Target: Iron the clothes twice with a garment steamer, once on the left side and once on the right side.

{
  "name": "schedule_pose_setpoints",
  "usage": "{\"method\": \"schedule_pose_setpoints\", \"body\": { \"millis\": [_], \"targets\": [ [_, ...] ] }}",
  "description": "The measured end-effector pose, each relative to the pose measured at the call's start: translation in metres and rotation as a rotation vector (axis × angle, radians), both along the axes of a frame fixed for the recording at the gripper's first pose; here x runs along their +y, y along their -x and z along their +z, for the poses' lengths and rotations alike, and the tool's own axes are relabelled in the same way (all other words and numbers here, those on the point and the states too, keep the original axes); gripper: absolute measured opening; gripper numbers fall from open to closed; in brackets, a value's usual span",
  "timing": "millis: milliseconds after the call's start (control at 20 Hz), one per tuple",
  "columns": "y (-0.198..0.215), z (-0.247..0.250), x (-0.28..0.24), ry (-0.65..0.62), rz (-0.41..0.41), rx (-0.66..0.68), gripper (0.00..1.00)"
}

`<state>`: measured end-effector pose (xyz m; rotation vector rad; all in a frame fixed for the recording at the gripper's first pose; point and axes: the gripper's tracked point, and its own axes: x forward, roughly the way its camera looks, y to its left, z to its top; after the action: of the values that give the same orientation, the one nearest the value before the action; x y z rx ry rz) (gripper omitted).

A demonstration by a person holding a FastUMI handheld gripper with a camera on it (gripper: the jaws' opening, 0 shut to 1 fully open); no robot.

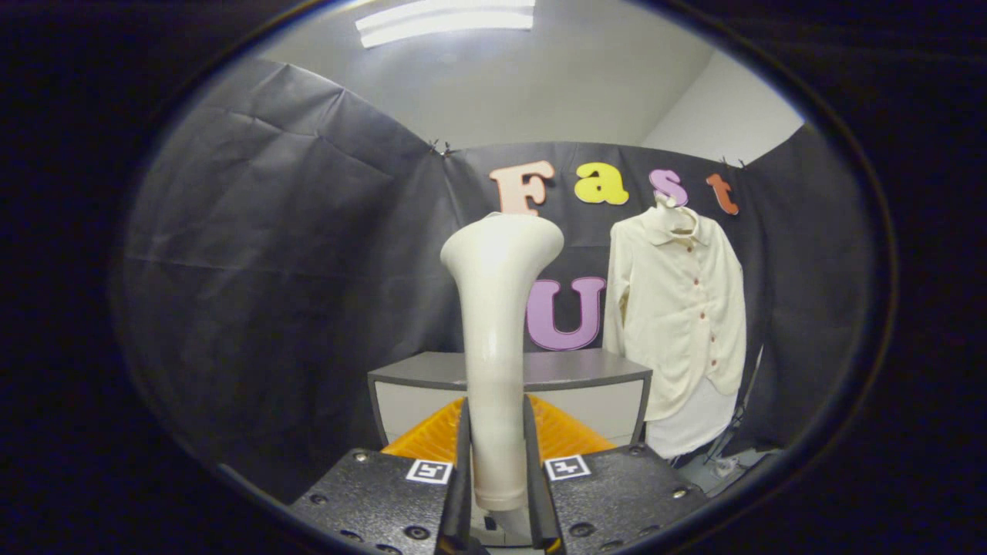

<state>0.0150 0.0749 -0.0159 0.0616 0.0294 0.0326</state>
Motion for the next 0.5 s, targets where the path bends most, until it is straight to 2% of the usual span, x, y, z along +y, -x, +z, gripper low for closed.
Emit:
{"method": "schedule_pose_setpoints", "body": {
  "millis": [200,500],
  "targets": [
    [0.006,-0.007,-0.006,0.008,0.0,0.026,0.3],
    [0.01,-0.003,-0.015,-0.047,-0.009,0.029,0.3]
  ]
}}
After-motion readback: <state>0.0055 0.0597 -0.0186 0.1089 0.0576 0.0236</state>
